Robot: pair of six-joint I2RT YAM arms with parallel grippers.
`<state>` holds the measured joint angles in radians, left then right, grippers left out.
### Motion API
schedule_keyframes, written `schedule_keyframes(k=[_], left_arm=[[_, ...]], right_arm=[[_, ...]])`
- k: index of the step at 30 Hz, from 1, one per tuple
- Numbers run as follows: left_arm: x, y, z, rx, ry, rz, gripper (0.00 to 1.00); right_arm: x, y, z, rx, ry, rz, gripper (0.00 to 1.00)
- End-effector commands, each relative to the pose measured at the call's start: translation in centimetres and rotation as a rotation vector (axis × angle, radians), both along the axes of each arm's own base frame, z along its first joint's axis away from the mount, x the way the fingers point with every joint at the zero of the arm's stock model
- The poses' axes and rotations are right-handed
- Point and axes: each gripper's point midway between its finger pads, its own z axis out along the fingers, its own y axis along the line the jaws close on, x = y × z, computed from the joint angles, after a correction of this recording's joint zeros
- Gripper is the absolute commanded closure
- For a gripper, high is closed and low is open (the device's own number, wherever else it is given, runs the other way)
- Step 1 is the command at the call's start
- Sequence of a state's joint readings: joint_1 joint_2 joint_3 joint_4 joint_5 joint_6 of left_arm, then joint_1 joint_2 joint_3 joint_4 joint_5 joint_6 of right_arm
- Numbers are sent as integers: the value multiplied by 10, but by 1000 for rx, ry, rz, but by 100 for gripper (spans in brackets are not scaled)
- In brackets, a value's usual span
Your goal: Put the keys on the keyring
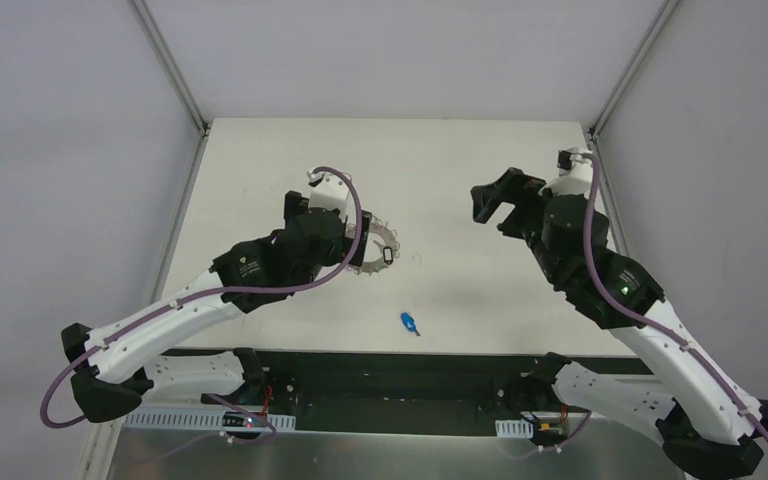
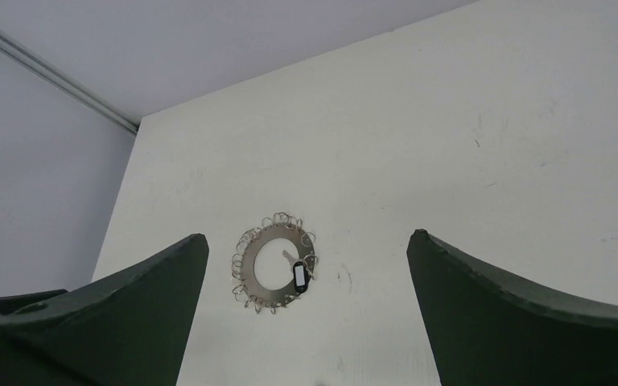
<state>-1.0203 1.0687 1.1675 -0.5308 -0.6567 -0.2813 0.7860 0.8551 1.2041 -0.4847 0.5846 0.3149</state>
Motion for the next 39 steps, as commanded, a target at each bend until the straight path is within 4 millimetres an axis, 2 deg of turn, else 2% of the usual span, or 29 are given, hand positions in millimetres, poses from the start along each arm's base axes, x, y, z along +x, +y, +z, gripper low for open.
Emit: schedule_keyframes(k=[1,5,9,15,21,25,30,33,36,39], left_arm=[[-5,8,4,-67,-19,23,0],[-11,17,0,-111,-19,42,0],[-15,24,-8,-127,-15,46,0],[-18,29,-28,-129,10,80,0],[-19,33,-52,-125,44,129,5],[-20,38,-63,-118,54,152,5],[-22,42,-74,-109,70,175,1],[-24,47,-79,-112,74,194,1],[-25,53,-83,-113,67,210,1],[-27,55,-82,-113,65,206,1]], right_arm=[[4,30,-1,-33,20,103,1],[15,47,-23,-116,91,141,1],[27,54,-47,-158,151,106,1],[23,97,-91,-170,265,291,1],[19,126,-135,-143,421,349,5],[16,145,-157,-113,445,405,7],[19,166,-187,-127,508,445,9],[28,178,-198,-123,529,425,12],[44,192,-195,-117,507,413,15],[57,207,-195,-137,524,422,23]])
